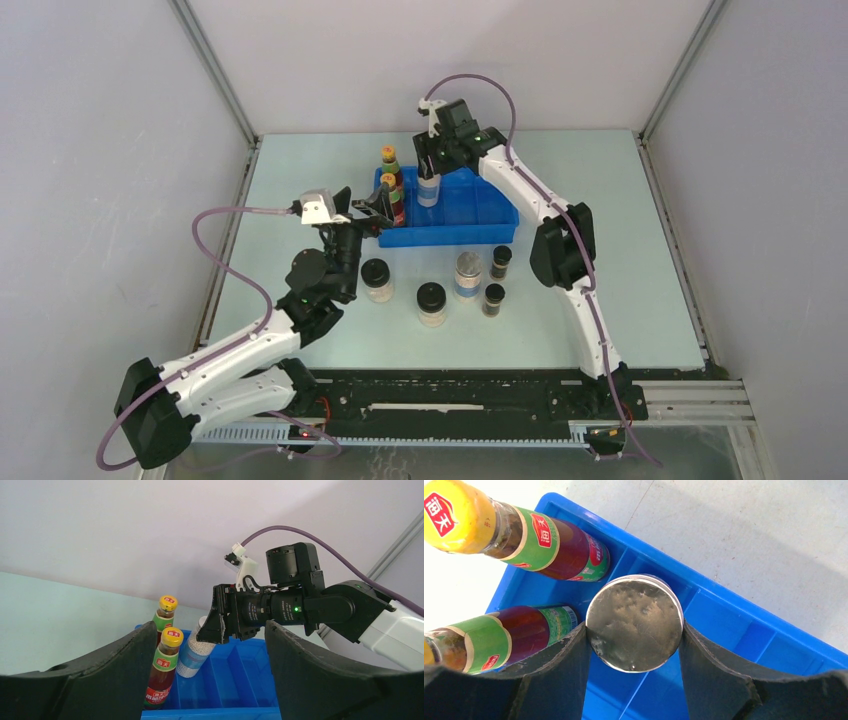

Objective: Organize the condiment bottles
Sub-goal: Place the bottle in the storage box.

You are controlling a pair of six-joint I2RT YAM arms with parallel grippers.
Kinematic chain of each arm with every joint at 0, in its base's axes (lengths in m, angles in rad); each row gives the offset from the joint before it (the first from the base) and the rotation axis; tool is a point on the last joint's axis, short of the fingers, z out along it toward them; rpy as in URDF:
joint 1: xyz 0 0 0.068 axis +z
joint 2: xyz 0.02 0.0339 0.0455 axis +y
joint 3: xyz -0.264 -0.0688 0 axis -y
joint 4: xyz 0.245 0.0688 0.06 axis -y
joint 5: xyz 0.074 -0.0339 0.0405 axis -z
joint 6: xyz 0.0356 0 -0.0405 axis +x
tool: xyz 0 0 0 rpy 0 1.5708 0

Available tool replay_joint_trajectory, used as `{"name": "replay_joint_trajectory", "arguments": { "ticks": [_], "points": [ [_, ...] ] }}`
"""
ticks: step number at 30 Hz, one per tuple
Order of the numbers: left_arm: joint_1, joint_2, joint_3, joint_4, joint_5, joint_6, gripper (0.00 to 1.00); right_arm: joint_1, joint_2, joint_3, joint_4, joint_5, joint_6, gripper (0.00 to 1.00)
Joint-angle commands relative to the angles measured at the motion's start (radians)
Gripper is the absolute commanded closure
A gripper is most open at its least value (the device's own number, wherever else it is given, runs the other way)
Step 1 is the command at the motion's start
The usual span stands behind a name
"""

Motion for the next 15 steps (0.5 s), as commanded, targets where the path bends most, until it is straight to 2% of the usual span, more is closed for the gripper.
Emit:
{"name": "replay_joint_trajectory", "arguments": {
  "ticks": [1, 8, 11, 15],
  "points": [
    [0.008, 0.003, -0.024, 0.041, -0.023, -0.006, 0.16, 0.002, -0.007, 0.069, 0.07, -0.013, -0.017, 1.0],
    [0.011, 0.01, -0.021, 0.042, -0.027, -0.014, 0.14, 0.013, 0.006, 0.068, 0.065, 0.0, -0.028, 1.0],
    [0.013, 0.012, -0.017, 0.039, -0.027, -0.016, 0.14, 0.021, 0.011, 0.066, 0.061, 0.012, -0.028, 0.8],
    [0.014, 0.014, -0.014, 0.034, -0.027, -0.02, 0.13, 0.027, 0.018, 0.062, 0.055, 0.017, -0.028, 0.59]
  ]
}}
